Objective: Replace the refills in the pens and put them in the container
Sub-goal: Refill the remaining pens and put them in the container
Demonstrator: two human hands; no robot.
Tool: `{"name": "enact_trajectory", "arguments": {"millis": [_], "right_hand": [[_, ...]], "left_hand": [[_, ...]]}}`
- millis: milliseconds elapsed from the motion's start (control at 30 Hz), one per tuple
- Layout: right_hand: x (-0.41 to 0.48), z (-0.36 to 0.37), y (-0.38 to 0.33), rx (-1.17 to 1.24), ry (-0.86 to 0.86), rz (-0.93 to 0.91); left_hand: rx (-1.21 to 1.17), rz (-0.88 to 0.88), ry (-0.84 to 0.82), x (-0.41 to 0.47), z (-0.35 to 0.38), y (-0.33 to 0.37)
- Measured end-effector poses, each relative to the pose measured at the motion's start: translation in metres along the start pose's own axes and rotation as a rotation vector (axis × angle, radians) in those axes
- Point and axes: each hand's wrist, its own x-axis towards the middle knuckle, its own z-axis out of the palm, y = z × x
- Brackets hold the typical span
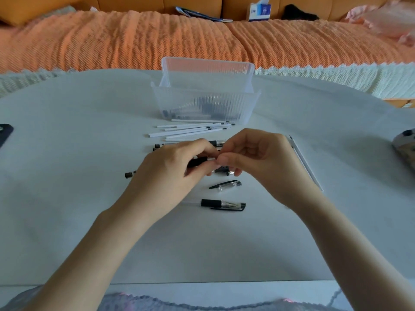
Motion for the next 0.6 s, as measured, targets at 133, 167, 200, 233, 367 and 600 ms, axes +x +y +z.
{"name": "enact_trajectory", "arguments": {"millis": [133,167,200,233,367,600], "right_hand": [[-0.001,-0.003,0.000,-0.099,-0.021,0.036],[-0.001,-0.003,0.000,-0.125,-0.034,0.043],[-0.002,-0.003,0.000,-0.145,-0.042,0.045],[-0.002,-0.003,0.000,-0.160,-0.046,0.043],[-0.003,-0.003,-0.002,-0.249,-0.057,-0.003],[0.001,-0.043,-0.002,-0.521,0.084,-0.012]], "left_hand": [[0.033,0.001,0.014,-0.001,0.000,0.002],[0.042,0.005,0.013,-0.001,0.000,0.003],[0.051,0.007,0.012,-0.001,0.000,0.003],[0.057,0.008,0.013,-0.001,0.000,0.003],[0.041,-0.017,0.008,-0.001,0.000,0.005],[-0.007,-0.077,0.087,0.001,-0.006,-0.005]]}}
